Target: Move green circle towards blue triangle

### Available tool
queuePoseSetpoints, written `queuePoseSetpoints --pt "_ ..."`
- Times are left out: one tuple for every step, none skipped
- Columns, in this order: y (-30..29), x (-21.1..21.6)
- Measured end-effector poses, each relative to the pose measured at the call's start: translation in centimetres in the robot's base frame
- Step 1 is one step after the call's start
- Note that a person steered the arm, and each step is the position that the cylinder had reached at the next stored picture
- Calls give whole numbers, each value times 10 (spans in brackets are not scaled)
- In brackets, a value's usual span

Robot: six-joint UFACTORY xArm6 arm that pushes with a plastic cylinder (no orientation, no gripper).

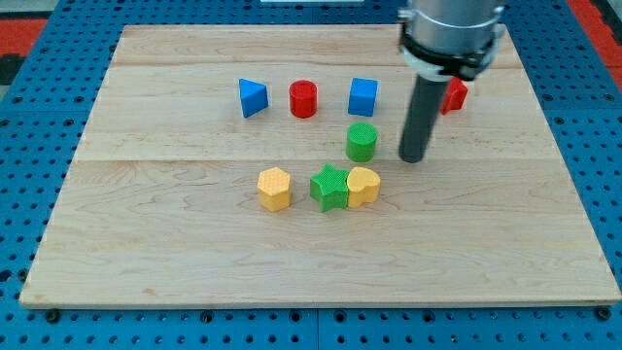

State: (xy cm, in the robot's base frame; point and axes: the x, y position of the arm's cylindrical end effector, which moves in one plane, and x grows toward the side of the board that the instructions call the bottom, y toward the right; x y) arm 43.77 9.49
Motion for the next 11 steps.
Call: queuePoseSetpoints --pt "-79 -9" --pt "-57 -9" --pt "-44 -20" --pt "-50 -44" --pt "-87 -48" --pt "-127 -48" --pt "-78 -31" --pt "-69 -7" --pt "-108 -7" --pt "-114 -8" --pt "-124 -12"
